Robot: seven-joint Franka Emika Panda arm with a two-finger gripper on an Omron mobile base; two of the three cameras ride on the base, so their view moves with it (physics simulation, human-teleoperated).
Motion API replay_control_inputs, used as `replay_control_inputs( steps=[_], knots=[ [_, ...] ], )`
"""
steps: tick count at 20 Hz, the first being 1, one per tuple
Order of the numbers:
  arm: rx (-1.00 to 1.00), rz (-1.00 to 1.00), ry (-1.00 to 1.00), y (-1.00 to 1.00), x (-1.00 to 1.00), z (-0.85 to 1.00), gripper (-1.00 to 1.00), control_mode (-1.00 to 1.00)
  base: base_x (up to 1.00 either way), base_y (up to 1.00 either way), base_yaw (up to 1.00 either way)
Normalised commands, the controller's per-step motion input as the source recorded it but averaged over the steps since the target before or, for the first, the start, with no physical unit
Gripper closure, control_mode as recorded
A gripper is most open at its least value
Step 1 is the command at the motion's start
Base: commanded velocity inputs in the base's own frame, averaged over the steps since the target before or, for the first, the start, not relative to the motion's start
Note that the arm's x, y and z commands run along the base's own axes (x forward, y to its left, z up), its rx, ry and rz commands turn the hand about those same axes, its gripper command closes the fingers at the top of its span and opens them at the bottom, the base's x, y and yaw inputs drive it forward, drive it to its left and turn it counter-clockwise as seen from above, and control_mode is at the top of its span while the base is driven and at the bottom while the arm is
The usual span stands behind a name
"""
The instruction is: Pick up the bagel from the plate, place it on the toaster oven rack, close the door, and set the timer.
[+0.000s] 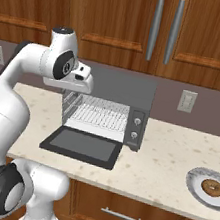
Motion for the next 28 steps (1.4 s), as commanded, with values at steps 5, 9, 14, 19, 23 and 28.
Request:
replay_control_inputs(
  steps=[5,9,14,19,23,28],
  knots=[
    [0.01,0.0,0.0,-0.07,-0.19,0.0,-1.0,-1.0,0.0,0.0,0.0],
    [0.05,-0.01,0.0,-0.26,-0.24,-0.05,-1.0,-1.0,0.0,0.0,0.0],
    [0.12,-0.03,0.0,-0.37,-0.09,-0.15,-1.0,-1.0,0.0,0.0,0.0],
    [0.07,-0.05,-0.03,-0.3,0.0,-0.25,-1.0,-1.0,0.0,0.0,0.0],
    [0.0,-0.06,-0.21,-0.18,-0.01,-0.28,-1.0,-1.0,0.0,0.0,0.0],
    [0.0,-0.03,-0.18,-0.05,0.0,-0.3,-1.0,-1.0,0.0,0.0,0.0]
  ],
)
